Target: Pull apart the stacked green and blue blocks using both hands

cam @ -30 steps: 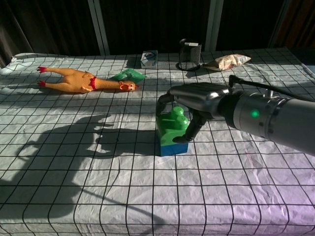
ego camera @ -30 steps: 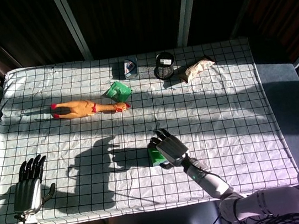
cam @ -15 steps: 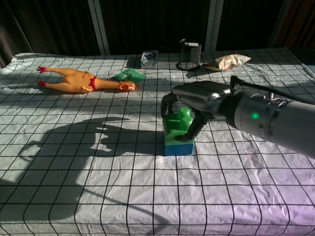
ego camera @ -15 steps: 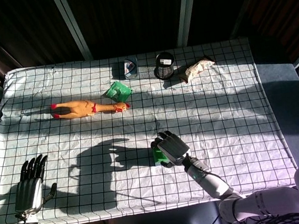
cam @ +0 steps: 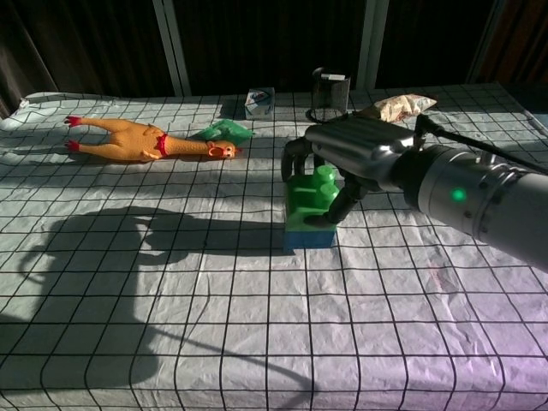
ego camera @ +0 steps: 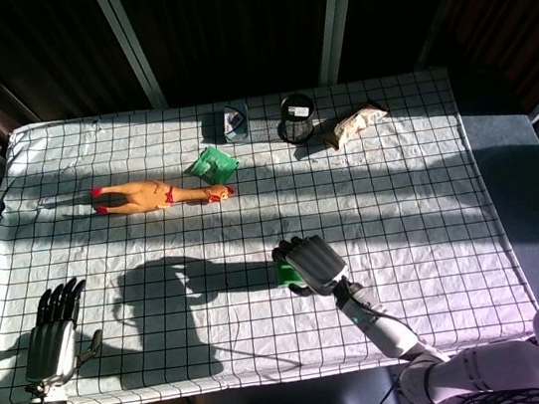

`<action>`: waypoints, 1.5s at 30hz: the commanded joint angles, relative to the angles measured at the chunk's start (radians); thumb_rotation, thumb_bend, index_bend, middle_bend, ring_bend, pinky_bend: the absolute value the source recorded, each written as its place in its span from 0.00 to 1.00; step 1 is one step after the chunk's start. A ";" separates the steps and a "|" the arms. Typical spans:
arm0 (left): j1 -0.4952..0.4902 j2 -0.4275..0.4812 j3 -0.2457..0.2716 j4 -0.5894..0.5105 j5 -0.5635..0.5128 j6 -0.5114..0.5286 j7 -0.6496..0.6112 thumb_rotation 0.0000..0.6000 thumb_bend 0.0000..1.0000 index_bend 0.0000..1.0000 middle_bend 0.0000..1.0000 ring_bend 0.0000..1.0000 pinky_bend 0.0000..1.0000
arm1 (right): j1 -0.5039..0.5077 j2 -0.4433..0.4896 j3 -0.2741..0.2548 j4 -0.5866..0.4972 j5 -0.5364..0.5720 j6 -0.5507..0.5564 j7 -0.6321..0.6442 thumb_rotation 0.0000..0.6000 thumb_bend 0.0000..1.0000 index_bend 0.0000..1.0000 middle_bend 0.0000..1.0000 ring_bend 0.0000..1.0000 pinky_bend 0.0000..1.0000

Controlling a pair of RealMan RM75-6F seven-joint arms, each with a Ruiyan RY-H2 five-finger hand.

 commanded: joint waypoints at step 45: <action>-0.345 -0.119 0.038 0.208 0.231 -0.048 -1.684 1.00 0.25 0.00 0.11 0.00 0.10 | 0.184 -0.026 0.290 -0.273 0.139 0.102 0.124 1.00 0.34 0.96 0.71 0.62 0.65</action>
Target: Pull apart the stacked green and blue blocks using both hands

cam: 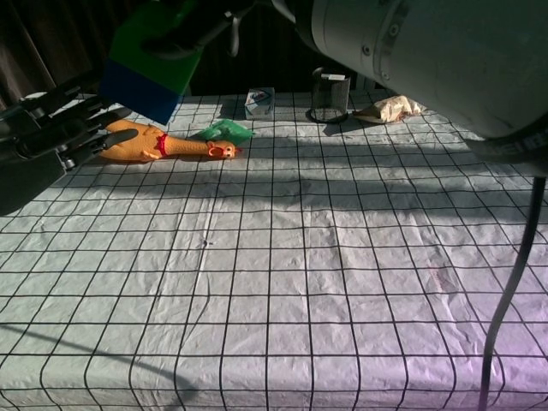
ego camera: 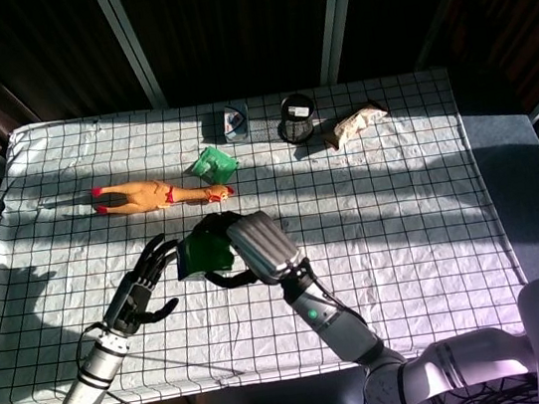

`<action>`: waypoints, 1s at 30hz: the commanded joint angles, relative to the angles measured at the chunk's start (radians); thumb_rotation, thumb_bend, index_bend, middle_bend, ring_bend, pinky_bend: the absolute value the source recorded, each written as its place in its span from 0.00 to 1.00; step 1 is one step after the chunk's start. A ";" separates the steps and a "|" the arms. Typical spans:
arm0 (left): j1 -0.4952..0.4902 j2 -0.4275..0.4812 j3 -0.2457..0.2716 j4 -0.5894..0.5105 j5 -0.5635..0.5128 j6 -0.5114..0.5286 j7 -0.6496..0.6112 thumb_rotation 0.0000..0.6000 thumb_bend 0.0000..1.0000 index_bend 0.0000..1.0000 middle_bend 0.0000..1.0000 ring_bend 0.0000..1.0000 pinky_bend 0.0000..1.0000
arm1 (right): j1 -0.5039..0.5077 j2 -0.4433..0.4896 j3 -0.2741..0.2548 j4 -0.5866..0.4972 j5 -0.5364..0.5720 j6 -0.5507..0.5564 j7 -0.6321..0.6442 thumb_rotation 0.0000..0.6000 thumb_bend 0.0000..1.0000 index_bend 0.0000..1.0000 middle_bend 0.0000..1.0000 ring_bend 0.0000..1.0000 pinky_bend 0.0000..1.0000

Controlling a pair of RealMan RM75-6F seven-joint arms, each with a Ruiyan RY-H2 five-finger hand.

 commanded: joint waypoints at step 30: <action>-0.044 -0.003 -0.008 -0.055 -0.064 -0.060 -0.067 1.00 0.26 0.41 0.48 0.15 0.13 | 0.027 -0.091 0.007 0.048 0.012 0.042 -0.004 1.00 0.34 0.96 0.71 0.62 0.65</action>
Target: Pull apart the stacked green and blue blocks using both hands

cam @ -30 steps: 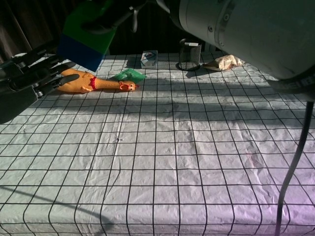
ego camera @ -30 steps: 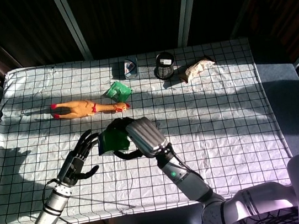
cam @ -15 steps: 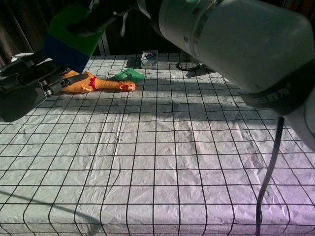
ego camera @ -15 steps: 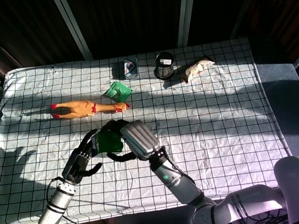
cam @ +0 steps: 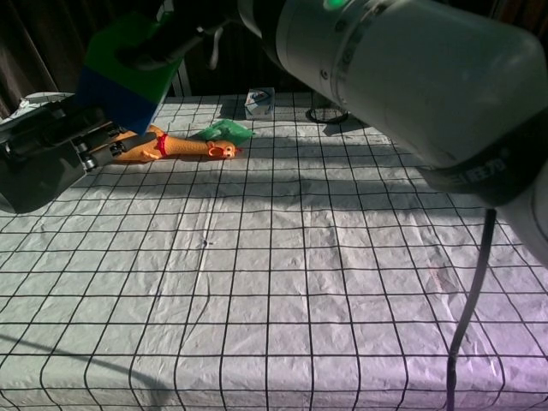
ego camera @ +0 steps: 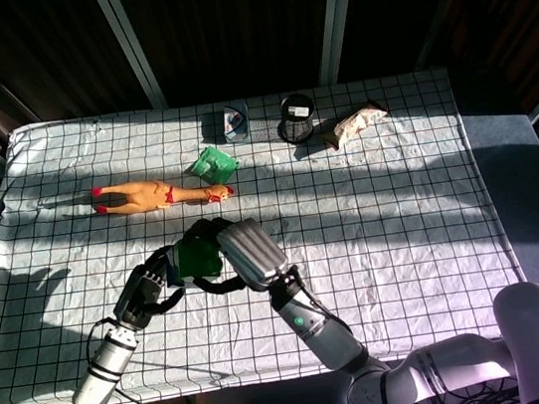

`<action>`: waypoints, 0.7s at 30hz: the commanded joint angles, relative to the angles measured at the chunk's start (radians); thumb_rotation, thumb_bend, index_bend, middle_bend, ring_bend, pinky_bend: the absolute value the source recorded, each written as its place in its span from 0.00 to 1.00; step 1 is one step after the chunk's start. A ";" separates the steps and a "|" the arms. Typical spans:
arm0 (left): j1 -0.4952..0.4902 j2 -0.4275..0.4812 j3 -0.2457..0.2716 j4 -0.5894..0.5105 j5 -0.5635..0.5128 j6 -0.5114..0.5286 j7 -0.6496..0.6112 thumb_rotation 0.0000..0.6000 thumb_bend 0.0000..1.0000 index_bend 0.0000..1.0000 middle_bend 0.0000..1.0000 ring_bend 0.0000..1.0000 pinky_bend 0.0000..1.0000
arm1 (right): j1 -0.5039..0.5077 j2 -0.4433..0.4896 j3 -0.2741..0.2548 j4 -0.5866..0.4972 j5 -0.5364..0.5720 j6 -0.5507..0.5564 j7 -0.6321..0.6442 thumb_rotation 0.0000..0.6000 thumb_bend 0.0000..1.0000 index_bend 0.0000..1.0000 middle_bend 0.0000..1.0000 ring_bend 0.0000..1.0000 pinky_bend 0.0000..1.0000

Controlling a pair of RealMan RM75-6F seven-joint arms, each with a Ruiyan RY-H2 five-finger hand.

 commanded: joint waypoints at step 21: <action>0.017 -0.013 -0.033 -0.031 -0.027 0.037 0.035 1.00 0.56 0.70 0.79 0.44 0.38 | -0.018 0.005 0.010 0.003 -0.016 0.006 0.042 1.00 0.34 0.96 0.71 0.62 0.65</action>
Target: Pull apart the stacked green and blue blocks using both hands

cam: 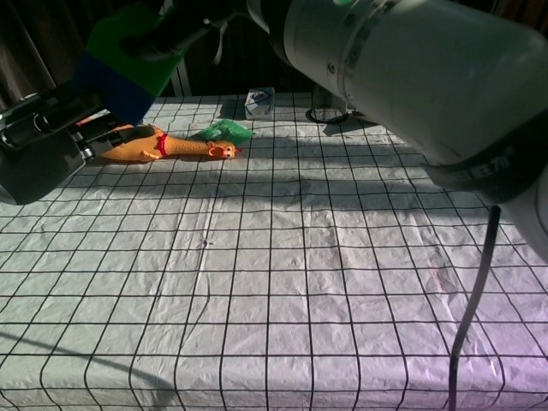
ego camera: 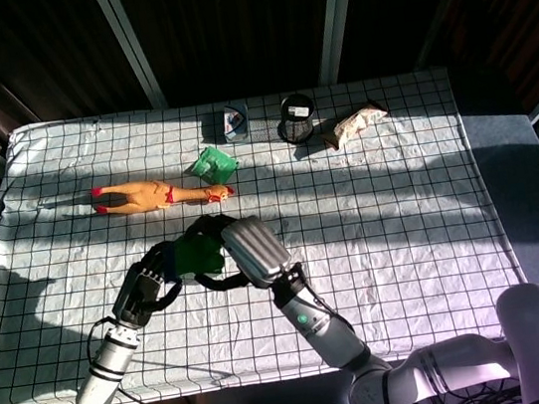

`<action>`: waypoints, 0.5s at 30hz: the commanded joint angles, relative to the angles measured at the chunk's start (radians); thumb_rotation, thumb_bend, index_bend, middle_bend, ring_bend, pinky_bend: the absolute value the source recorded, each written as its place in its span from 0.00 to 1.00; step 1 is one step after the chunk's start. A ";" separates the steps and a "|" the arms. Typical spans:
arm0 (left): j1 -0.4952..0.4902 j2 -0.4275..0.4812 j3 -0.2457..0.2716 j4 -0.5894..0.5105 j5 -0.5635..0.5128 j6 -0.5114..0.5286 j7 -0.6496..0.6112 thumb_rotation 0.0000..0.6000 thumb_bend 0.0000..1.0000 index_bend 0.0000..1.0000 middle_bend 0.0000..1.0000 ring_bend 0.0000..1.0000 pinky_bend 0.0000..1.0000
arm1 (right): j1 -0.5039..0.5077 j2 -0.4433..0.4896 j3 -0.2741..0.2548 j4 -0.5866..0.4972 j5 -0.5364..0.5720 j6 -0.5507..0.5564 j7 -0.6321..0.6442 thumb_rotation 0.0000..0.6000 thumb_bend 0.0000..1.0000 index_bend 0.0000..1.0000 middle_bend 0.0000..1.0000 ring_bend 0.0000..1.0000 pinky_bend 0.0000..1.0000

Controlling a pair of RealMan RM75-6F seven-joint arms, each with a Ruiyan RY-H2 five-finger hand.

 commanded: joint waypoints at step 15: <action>0.015 0.009 -0.012 -0.014 -0.006 0.019 -0.051 1.00 0.65 0.76 0.85 0.50 0.48 | -0.017 0.012 0.018 -0.002 -0.004 -0.002 0.052 1.00 0.34 0.96 0.71 0.62 0.65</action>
